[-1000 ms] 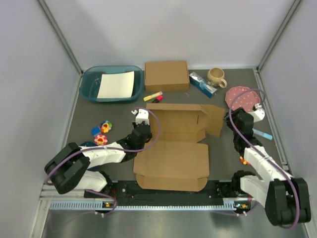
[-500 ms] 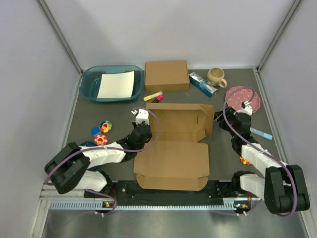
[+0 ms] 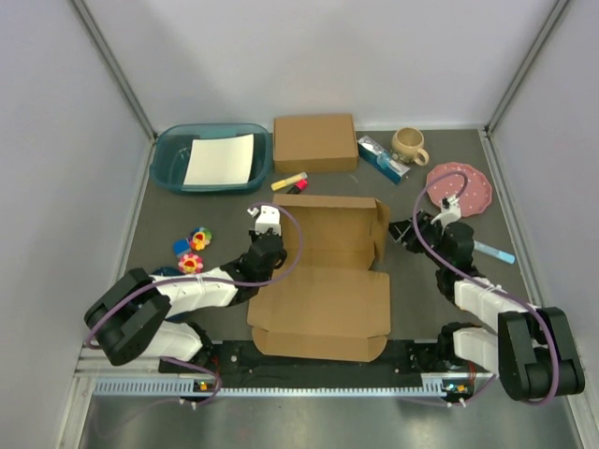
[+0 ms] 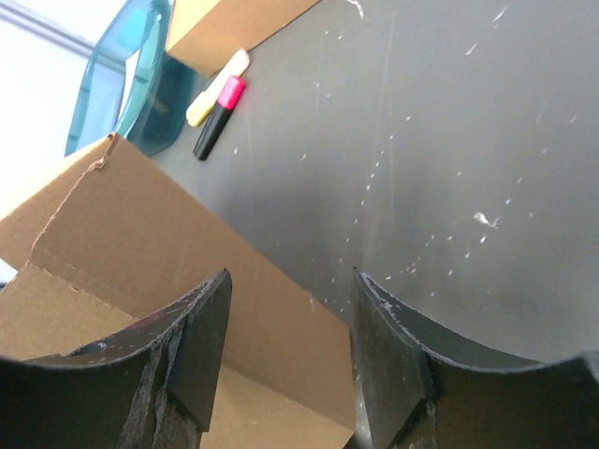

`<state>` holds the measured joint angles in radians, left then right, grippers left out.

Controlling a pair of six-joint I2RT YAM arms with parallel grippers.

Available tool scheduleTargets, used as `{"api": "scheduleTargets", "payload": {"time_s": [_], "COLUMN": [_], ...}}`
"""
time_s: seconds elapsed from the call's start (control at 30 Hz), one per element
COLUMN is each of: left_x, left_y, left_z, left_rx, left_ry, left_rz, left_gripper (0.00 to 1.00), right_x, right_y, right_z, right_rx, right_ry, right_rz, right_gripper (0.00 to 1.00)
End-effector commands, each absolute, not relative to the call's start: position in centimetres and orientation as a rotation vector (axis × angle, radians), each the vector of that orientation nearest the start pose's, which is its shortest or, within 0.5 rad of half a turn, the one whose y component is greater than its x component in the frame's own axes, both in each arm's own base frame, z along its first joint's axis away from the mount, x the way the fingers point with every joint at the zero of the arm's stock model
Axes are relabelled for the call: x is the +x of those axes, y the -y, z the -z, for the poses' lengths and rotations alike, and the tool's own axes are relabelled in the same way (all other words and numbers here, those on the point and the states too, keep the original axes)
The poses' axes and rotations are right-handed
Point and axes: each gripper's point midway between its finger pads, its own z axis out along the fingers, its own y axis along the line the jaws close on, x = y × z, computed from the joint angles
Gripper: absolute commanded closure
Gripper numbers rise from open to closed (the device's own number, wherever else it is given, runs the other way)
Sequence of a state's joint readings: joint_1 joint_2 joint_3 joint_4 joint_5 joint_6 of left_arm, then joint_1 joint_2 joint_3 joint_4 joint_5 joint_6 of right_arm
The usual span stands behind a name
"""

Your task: Fold the paper box

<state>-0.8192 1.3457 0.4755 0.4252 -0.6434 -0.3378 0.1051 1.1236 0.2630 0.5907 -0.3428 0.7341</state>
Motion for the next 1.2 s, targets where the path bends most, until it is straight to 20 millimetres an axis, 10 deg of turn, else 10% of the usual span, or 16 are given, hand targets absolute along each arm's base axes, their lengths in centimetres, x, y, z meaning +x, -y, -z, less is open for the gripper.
{"api": "scheduleTargets", "payload": {"time_s": [0.0, 1.17], "left_x": [29.9, 29.7], "left_y": [19.8, 19.9], "left_z": [-7.4, -7.3], "left_rx": [0.137, 0.156], "left_ry": [-1.981, -1.983], "left_rz": [0.142, 0.142], "left_gripper": [1.00, 1.00], "right_x": [30.2, 27.6], "right_y": [-13.6, -17.5], "right_z": [-13.5, -19.2], "right_rx": [0.202, -0.099], "right_ry": [-1.822, -1.662], "right_rz": [-0.988, -1.038], "right_gripper": [0.46, 0.39]}}
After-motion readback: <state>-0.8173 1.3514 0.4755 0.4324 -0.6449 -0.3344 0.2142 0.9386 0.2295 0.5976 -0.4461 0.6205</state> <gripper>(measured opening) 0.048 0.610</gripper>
